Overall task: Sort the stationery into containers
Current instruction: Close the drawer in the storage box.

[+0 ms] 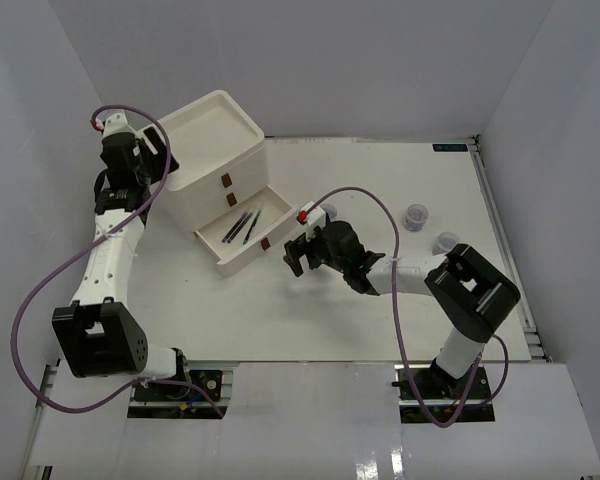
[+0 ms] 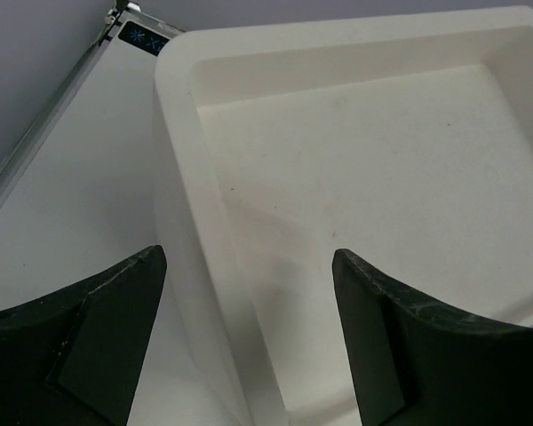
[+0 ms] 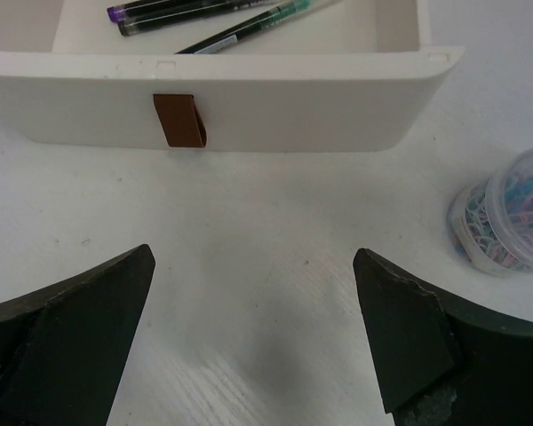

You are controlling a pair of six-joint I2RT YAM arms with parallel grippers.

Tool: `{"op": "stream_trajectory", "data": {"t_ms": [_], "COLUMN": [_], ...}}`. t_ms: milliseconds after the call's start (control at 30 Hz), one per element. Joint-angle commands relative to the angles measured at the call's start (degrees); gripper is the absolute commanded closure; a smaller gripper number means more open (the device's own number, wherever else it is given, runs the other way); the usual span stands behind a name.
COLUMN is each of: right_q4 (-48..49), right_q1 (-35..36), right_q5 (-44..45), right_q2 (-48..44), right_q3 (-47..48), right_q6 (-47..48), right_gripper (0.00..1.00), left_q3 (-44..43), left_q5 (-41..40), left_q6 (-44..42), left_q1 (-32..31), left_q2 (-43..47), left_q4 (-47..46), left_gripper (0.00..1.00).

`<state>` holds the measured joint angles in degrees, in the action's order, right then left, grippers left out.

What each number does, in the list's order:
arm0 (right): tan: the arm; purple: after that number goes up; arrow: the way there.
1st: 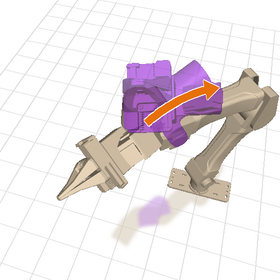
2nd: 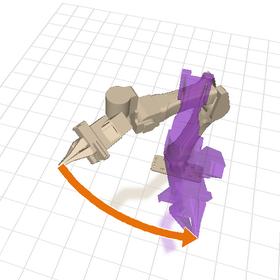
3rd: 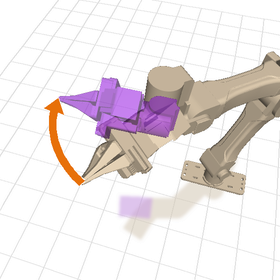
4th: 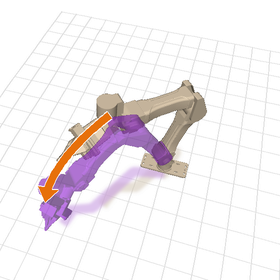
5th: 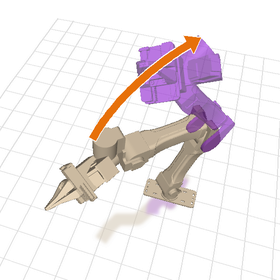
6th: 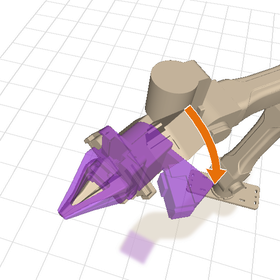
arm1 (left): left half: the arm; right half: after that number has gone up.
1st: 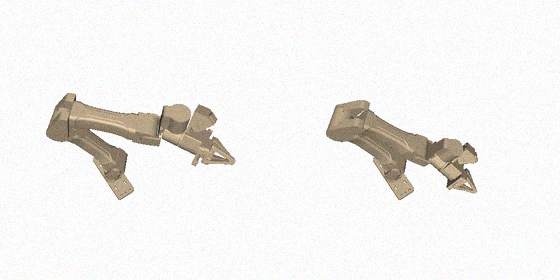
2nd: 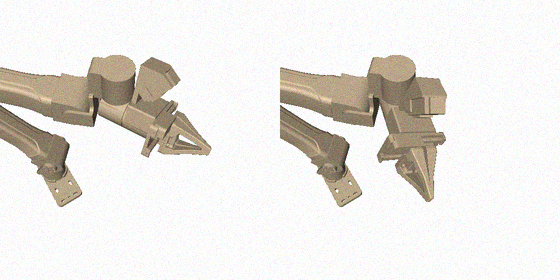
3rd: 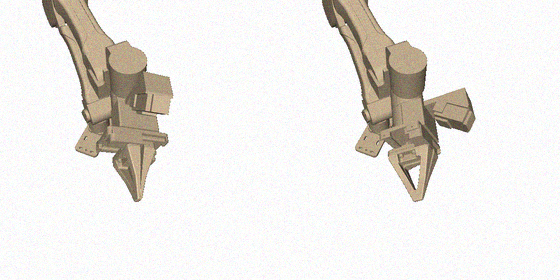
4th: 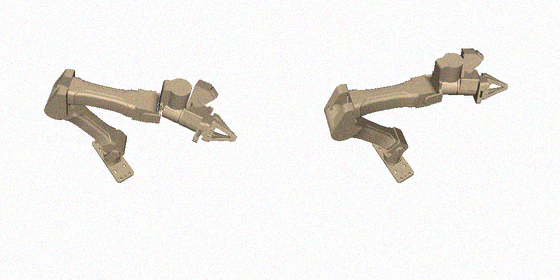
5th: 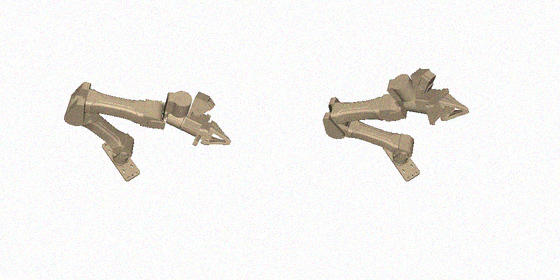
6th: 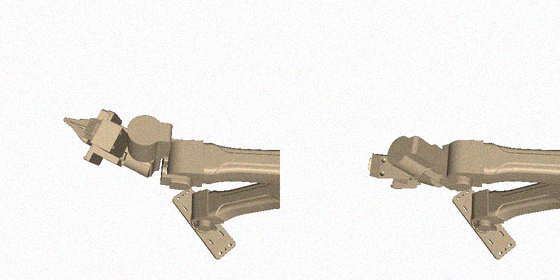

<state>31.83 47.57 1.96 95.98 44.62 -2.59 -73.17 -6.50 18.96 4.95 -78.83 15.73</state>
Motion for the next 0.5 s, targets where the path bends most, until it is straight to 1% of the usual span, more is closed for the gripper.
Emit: {"op": "stream_trajectory", "data": {"t_ms": [0,133,167,200,233,267,467], "right_q4": [7.9,11.5,11.9,12.6,13.0,13.3,14.1], "right_q1": [1.5,2.4,2.5,2.7,3.0,3.2,4.5], "right_q5": [5.2,7.3,7.5,7.7,8.0,8.4,9.6], "right_q2": [3.4,6.3,6.9,7.5,8.6,9.1,13.3], "right_q3": [3.4,3.8,4.0,4.2,4.9,5.1,8.5], "right_q6": [0.1,-0.4,-0.5,-0.6,-0.6,-0.6,-1.0], "right_gripper": [0.0,0.0,0.02,0.04,0.05,0.06,0.11], "left_q3": [-0.4,-1.2,-1.1,-0.7,-0.3,0.0,3.4], "left_q5": [0.2,0.1,0.1,0.2,0.3,0.4,0.3], "left_q6": [-0.1,-0.8,-0.8,-0.7,-0.3,-0.2,0.6], "left_q1": [-0.8,-2.0,-2.4,-2.6,-2.7,-2.8,-2.9], "left_q2": [-0.9,-2.9,-3.1,-3.1,-3.0,-2.8,-1.4], "left_q4": [-2.5,-2.5,-2.6,-2.5,-2.6,-2.7,-3.0], "left_gripper": [0.14,0.19,0.24,0.26,0.28,0.32,0.5]}}
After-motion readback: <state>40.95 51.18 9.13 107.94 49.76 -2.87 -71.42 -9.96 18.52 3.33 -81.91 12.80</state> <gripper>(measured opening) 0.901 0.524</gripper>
